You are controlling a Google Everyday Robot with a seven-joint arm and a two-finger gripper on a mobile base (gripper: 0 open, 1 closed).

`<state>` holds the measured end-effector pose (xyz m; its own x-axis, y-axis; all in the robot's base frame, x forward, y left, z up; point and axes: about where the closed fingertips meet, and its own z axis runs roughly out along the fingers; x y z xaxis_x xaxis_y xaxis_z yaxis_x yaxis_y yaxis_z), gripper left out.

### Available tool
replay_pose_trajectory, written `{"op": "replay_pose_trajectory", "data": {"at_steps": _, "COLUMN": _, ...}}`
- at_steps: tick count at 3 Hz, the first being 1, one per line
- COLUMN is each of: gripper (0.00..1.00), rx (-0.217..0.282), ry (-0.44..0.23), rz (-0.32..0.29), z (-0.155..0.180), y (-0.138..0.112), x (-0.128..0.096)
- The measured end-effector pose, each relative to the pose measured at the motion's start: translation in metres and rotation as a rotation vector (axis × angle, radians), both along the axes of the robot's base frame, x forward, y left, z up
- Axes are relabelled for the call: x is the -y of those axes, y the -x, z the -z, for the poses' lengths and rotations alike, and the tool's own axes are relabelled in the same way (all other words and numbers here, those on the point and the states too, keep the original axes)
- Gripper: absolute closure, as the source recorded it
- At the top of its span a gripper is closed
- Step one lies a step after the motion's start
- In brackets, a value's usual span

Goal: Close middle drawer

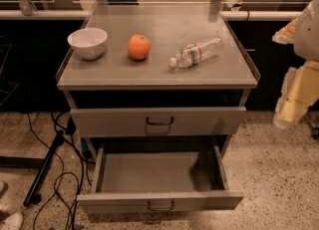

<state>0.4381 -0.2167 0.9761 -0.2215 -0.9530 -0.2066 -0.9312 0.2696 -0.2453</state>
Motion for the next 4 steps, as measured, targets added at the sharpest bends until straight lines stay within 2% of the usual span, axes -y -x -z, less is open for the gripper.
{"op": "replay_pose_trajectory", "data": {"at_steps": 1, "gripper": 0.00, "rx": 0.000, "ry": 0.000, "rz": 0.000, "z": 0.0000, "y": 0.0000, "x": 0.0000}}
{"op": "replay_pose_trajectory", "data": {"at_steps": 2, "gripper": 0.10, "rx": 0.000, "ry": 0.000, "rz": 0.000, "z": 0.0000, "y": 0.0000, "x": 0.0000}}
{"op": "replay_pose_trajectory", "data": {"at_steps": 3, "gripper": 0.34, "rx": 0.000, "ry": 0.000, "rz": 0.000, "z": 0.0000, "y": 0.0000, "x": 0.0000}}
{"op": "replay_pose_trajectory", "data": {"at_steps": 4, "gripper": 0.65, "rx": 0.000, "ry": 0.000, "rz": 0.000, "z": 0.0000, "y": 0.0000, "x": 0.0000}}
